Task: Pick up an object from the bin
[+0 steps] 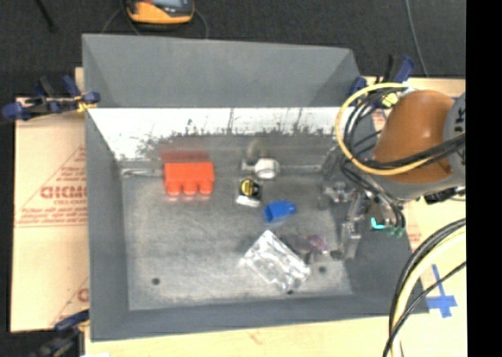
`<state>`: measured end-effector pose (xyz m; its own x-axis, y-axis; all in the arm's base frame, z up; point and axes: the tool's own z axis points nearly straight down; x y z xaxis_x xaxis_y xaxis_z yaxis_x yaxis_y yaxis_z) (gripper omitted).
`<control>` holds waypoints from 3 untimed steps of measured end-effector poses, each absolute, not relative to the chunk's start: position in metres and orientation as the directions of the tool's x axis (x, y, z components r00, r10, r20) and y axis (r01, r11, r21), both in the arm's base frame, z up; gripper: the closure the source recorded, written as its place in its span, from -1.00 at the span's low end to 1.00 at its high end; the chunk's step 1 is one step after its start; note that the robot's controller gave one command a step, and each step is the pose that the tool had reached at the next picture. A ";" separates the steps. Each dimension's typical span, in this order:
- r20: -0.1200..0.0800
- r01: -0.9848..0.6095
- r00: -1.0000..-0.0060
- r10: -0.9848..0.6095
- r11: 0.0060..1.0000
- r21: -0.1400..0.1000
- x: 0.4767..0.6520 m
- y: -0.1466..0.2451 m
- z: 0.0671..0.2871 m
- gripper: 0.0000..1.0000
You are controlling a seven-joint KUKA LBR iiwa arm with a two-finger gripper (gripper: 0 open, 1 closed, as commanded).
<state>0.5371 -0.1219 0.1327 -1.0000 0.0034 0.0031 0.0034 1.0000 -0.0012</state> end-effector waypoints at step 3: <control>-0.006 -0.443 -0.896 -0.443 0.896 -0.006 0.494 -0.134 0.156 1.00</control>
Offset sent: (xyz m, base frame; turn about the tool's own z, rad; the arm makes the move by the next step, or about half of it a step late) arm 0.0008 -0.0062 -0.0627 -0.3570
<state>0.4937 -0.1344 0.1562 -0.8964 -0.4431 -0.0057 -0.4431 0.8965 -0.0065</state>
